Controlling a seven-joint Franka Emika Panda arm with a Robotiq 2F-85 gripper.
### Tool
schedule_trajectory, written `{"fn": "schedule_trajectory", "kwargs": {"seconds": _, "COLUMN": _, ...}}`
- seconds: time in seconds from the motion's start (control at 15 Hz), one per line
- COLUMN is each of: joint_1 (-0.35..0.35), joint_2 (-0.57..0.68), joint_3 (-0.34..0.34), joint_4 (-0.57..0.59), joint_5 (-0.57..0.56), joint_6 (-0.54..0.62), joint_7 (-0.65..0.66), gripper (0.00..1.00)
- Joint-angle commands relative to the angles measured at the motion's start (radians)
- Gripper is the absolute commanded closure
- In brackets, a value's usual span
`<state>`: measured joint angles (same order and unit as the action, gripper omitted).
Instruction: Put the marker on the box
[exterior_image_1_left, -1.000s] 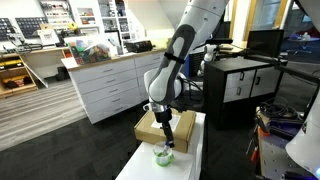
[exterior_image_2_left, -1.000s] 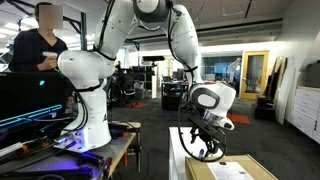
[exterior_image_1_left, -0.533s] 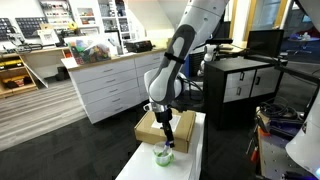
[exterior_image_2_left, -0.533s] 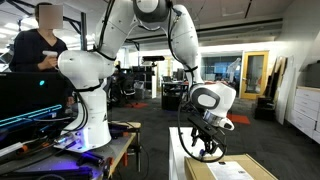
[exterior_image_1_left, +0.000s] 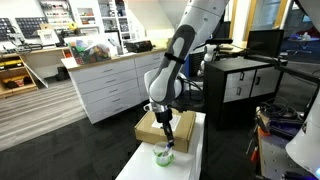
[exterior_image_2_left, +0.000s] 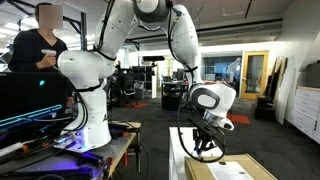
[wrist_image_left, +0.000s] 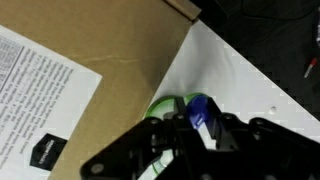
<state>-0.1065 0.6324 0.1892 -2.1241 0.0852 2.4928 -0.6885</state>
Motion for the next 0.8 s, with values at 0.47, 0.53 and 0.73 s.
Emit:
{"fn": "schedule_trajectory", "kwargs": {"seconds": 0.47, "joint_1": 0.007, "joint_2": -0.098, "joint_3": -0.014, "joint_4": -0.017, "joint_5": -0.019, "joint_6": -0.109, "joint_7": 0.052, "gripper": 0.94}}
{"fn": "schedule_trajectory", "kwargs": {"seconds": 0.53, "joint_1": 0.009, "joint_2": -0.105, "joint_3": -0.019, "joint_4": -0.011, "joint_5": -0.022, "joint_6": -0.120, "joint_7": 0.057, "gripper": 0.94}}
{"fn": "schedule_trajectory", "kwargs": {"seconds": 0.73, "joint_1": 0.014, "joint_2": -0.138, "joint_3": -0.034, "joint_4": 0.001, "joint_5": -0.030, "joint_6": -0.150, "joint_7": 0.073, "gripper": 0.94}}
